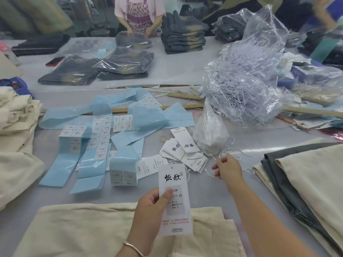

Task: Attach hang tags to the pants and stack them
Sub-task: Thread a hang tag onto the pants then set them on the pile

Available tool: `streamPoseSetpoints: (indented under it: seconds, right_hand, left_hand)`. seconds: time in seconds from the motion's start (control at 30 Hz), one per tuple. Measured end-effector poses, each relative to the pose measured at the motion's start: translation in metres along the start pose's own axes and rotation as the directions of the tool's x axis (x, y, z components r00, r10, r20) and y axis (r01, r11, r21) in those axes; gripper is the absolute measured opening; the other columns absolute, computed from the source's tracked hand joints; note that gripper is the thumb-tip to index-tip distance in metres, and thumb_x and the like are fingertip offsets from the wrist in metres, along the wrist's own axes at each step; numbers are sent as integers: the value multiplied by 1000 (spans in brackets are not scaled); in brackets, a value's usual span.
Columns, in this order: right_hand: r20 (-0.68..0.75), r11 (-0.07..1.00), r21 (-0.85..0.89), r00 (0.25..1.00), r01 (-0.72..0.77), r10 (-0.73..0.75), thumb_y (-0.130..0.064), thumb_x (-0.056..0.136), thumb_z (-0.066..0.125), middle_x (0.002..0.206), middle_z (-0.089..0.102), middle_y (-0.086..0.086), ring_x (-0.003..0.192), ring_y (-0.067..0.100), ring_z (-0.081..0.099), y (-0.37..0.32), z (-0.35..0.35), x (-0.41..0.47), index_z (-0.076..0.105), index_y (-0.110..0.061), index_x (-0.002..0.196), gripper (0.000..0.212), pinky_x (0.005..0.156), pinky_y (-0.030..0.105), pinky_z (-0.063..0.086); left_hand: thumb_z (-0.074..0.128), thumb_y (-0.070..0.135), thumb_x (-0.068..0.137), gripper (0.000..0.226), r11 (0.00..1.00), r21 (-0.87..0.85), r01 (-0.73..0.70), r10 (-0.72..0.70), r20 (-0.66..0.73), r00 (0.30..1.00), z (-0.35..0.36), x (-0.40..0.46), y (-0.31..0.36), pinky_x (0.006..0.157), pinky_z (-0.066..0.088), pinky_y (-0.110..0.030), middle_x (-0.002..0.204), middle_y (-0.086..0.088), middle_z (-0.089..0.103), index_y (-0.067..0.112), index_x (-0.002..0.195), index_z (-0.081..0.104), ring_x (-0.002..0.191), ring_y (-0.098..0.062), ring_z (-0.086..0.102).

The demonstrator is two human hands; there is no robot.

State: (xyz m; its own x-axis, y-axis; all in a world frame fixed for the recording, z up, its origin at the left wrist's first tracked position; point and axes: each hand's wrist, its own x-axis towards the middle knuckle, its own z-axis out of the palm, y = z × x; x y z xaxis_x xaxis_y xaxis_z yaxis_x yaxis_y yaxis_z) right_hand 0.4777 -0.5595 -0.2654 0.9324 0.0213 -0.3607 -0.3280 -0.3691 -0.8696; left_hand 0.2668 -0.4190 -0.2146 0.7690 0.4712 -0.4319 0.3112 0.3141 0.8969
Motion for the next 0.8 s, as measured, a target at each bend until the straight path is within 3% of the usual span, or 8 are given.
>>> streamPoseSetpoints:
  seconds: [0.1, 0.2, 0.33, 0.4, 0.47, 0.57, 0.7, 0.8]
  right_hand:
    - [128, 965, 241, 989, -108, 79, 2, 94, 52, 65, 64, 11, 46, 14, 54, -1, -12, -26, 52, -6, 82, 14, 47, 23, 43]
    - [261, 937, 304, 961, -171, 91, 8, 90, 58, 71, 71, 18, 56, 20, 68, 5, -19, -55, 56, 3, 90, 5, 50, 22, 54]
    - [330, 924, 316, 938, -214, 105, 9, 87, 61, 69, 71, 18, 57, 22, 70, 9, -23, -90, 61, 5, 84, 5, 50, 23, 56]
    - [295, 937, 295, 951, -185, 95, 5, 85, 64, 60, 67, 13, 47, 17, 63, 3, -23, -106, 63, 3, 83, 3, 45, 21, 49]
    - [267, 941, 300, 961, -159, 77, 4, 83, 67, 48, 53, 4, 36, 11, 43, -5, -25, -123, 63, 0, 81, 5, 38, 17, 34]
    - [251, 943, 323, 968, -86, 2, 1, 82, 67, 45, 34, -4, 37, 8, 22, -22, -33, -152, 62, -3, 78, 8, 35, 16, 18]
    - [162, 951, 292, 974, 105, -158, -5, 79, 72, 44, 34, -5, 37, 7, 23, -42, -43, -190, 69, -1, 79, 5, 37, 14, 20]
    - [111, 919, 283, 942, 274, -315, -7, 78, 75, 40, 44, -11, 35, 1, 35, -52, -42, -218, 72, -11, 69, 10, 38, 8, 27]
  left_hand:
    - [64, 25, 91, 16, 1000, -11, -20, 20, 13, 1000, 2, -8, 5, 64, 57, -32, 88, -10, 75, 19, 86, 77, 71, -16, 68]
    - [64, 25, 91, 17, 999, -15, -39, 40, 31, 999, 1, -20, 12, 57, 53, -23, 86, -8, 76, 19, 84, 78, 68, -11, 68]
    - [63, 23, 92, 19, 997, -44, -68, 70, 51, 996, -3, -39, 20, 54, 51, -21, 83, -7, 76, 16, 81, 78, 66, -11, 68]
    - [62, 22, 92, 19, 996, -45, -79, 81, 67, 994, -4, -50, 22, 55, 52, -21, 82, -5, 76, 20, 81, 78, 67, -11, 68]
    - [63, 23, 92, 18, 996, -37, -84, 87, 82, 993, -6, -59, 21, 58, 54, -24, 85, -5, 76, 22, 83, 78, 70, -12, 69]
    - [65, 22, 90, 12, 993, 2, -122, 121, 103, 987, -11, -71, 21, 66, 56, -28, 89, -8, 76, 18, 86, 77, 75, -15, 68]
    - [67, 7, 88, 17, 985, 11, -174, 171, 124, 977, -16, -83, 22, 62, 57, -32, 88, -10, 76, 17, 101, 71, 76, -25, 73]
    - [66, 5, 88, 20, 964, 99, -246, 235, 112, 966, -20, -91, 21, 62, 56, -34, 84, -9, 76, 17, 105, 66, 72, -25, 71]
